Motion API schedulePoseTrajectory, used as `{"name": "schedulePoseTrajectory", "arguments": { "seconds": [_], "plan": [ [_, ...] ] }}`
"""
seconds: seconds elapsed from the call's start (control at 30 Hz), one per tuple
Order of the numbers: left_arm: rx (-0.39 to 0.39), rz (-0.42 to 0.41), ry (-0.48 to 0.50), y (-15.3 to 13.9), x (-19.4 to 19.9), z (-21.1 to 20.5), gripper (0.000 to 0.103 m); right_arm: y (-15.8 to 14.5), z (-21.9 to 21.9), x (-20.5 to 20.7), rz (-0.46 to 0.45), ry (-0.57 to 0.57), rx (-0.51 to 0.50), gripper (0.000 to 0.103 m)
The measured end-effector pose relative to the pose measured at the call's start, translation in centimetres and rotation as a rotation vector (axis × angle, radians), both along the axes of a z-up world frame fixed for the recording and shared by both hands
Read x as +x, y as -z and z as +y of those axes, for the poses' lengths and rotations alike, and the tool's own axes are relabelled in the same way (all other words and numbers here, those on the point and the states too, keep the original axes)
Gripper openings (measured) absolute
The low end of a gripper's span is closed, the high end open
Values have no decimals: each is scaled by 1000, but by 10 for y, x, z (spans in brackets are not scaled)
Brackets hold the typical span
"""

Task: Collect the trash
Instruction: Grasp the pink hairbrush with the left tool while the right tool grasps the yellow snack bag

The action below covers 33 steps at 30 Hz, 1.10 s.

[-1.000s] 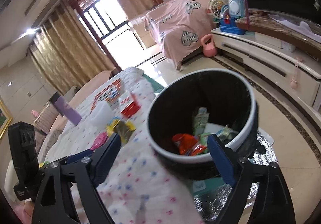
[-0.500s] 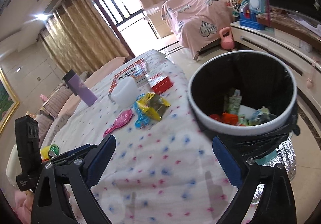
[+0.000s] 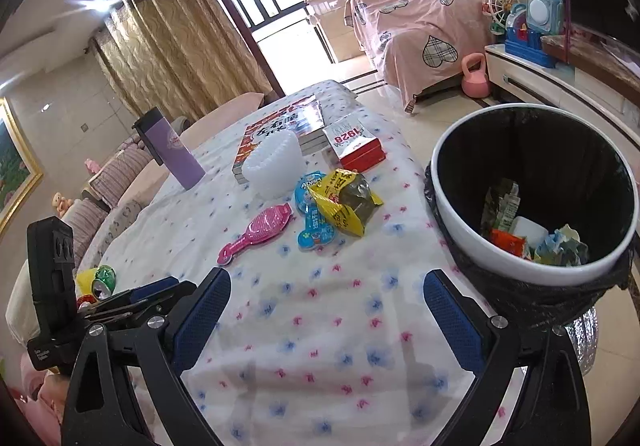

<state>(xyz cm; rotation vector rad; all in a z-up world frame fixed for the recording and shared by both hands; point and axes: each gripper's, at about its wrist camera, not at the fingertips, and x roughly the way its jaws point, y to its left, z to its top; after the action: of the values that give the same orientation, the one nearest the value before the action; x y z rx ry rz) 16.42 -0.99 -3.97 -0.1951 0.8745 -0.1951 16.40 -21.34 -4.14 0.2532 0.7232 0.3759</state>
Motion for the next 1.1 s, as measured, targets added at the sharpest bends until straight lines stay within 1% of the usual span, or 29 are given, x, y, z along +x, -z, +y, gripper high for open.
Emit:
{"name": "schedulePoseTrajectory", "arguments": {
  "seconds": [0.13,0.37,0.5,0.7,0.87,1.0,1.1],
  "plan": [
    [48,-2,26,2,9,-2,70,-1,5,7,-5,-18,-15,98],
    [90,4,68,4,34,0,70,0,9,23,-14,-49,-29,98],
    [119,5,103,6,48,-6,70,2,11,35,-16,-66,-44,98],
    [141,12,147,10,69,-18,70,5,14,56,-9,-96,-66,98],
    [150,25,158,17,87,-24,70,11,16,74,16,-113,-73,97],
    [143,38,174,22,95,-28,70,18,18,86,33,-122,-74,94],
    [152,43,183,25,97,-33,70,20,19,92,33,-121,-82,88]
  ]
}}
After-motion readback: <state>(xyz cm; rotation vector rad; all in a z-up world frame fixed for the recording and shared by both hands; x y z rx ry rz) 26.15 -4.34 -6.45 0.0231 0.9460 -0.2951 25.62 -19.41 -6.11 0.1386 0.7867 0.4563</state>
